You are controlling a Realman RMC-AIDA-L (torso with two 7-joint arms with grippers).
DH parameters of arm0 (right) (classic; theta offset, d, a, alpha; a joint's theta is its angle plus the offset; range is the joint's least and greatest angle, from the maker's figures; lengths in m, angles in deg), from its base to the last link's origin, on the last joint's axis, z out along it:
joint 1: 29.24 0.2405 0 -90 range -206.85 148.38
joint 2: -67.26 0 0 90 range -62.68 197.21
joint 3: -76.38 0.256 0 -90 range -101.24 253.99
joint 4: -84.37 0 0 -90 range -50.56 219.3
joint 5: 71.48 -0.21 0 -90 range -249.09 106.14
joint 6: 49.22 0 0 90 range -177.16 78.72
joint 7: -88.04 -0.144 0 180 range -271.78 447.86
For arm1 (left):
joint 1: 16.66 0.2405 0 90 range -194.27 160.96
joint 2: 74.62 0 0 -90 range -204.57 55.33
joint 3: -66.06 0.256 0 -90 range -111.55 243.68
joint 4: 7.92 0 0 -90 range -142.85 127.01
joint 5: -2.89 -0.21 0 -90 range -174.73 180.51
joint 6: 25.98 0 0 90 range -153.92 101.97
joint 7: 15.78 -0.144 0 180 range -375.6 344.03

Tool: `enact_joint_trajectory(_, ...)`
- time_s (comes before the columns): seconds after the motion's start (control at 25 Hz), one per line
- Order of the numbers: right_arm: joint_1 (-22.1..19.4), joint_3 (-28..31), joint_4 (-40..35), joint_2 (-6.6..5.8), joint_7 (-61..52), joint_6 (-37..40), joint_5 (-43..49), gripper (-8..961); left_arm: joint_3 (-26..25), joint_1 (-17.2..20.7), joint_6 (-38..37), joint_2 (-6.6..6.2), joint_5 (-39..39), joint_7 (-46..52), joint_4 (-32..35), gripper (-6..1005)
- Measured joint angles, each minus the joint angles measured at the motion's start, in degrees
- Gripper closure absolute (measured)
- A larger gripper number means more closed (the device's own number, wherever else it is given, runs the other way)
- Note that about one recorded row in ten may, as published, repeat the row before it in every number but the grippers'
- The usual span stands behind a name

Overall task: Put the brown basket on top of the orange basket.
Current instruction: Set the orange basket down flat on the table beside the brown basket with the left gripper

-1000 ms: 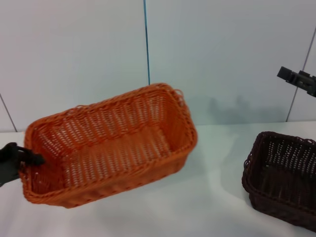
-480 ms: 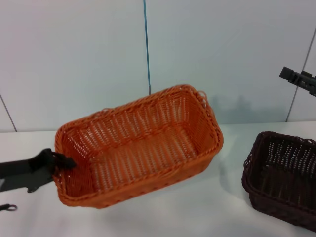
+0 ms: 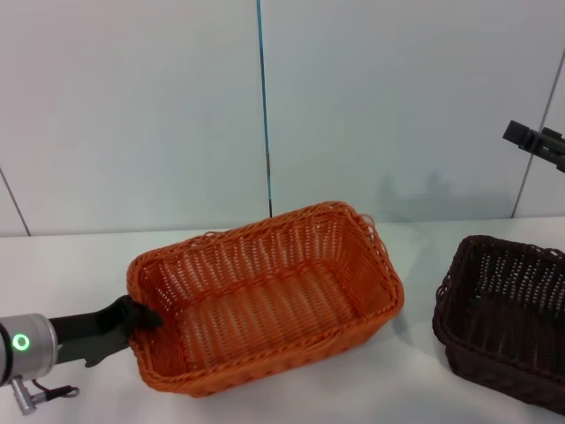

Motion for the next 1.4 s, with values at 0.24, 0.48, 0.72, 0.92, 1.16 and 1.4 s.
enact_joint_trajectory(0.24,-0.2,0.0,0.0,-0.01,0.0,0.0,0.0,54,4.4,0.6,4.3,0.16,2.4,-0.2,-1.8,833)
enact_joint_trajectory(0.48,-0.2,0.0,-0.1,-0.01,0.0,-0.3,0.0,54,7.7,0.6,6.9,0.25,2.7,-0.2,-4.0,833)
enact_joint_trajectory(0.72,0.2,-0.2,-0.4,-0.01,0.0,-0.4,0.0,53,11.0,0.4,9.4,0.40,2.7,0.1,-4.8,833)
enact_joint_trajectory(0.92,0.3,-0.3,-0.4,0.08,0.0,-0.2,0.0,53,12.8,0.0,11.7,0.41,2.9,0.2,-5.4,833)
enact_joint_trajectory(1.16,0.2,-1.0,-0.4,0.15,0.4,0.1,0.0,53,12.8,0.0,11.8,0.38,3.4,0.4,-5.5,833)
enact_joint_trajectory(1.4,0.1,-2.0,-0.2,0.17,0.6,0.2,0.0,51,12.8,-0.1,11.2,0.22,3.4,0.8,-5.5,833)
